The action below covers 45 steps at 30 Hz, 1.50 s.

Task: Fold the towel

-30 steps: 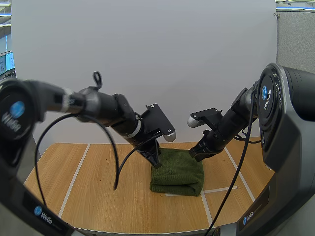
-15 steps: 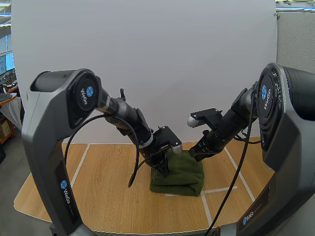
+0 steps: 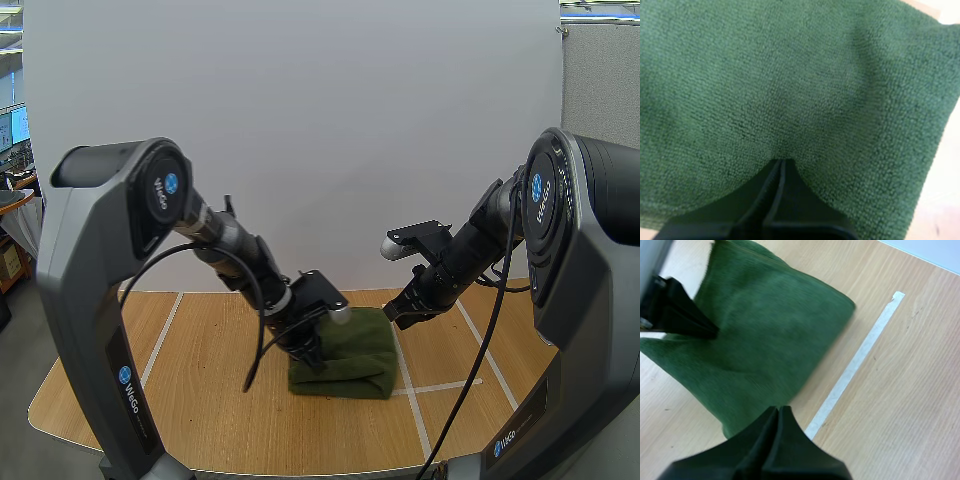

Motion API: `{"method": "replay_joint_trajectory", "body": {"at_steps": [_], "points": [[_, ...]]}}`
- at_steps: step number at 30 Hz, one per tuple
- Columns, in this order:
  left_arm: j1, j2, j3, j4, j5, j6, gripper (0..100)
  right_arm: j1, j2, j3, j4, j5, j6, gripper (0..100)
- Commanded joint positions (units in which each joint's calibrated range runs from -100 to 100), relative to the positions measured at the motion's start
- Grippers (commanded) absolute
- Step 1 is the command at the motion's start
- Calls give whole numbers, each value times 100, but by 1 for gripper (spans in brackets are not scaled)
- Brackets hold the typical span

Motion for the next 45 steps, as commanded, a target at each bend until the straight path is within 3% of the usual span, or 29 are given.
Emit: {"method": "replay_joint_trajectory", "body": {"at_steps": [1, 8, 15, 20, 31, 38, 45], "points": [[294, -400, 325, 383, 682, 25, 0, -2, -25, 15, 11, 101, 1, 0], [294, -545, 537, -226, 881, 300, 0, -2, -25, 15, 95, 824, -31, 0], [294, -1853, 537, -447, 965, 245, 0, -2, -25, 15, 128, 911, -39, 0], [294, -2902, 553, 165, 1484, -500, 0, -2, -234, 15, 199, 1052, -63, 0], [294, -5462, 1464, 1407, 1096, -1774, 0, -2, -1307, 499, 213, 1228, -603, 0], [294, -6381, 2036, 1412, 1147, -1994, 0, -2, -1395, 1018, 329, 1240, -714, 0], [294, -6221, 2039, 1332, 1030, -2002, 0, -2, -1395, 1038, 797, 1284, -826, 0]]}}
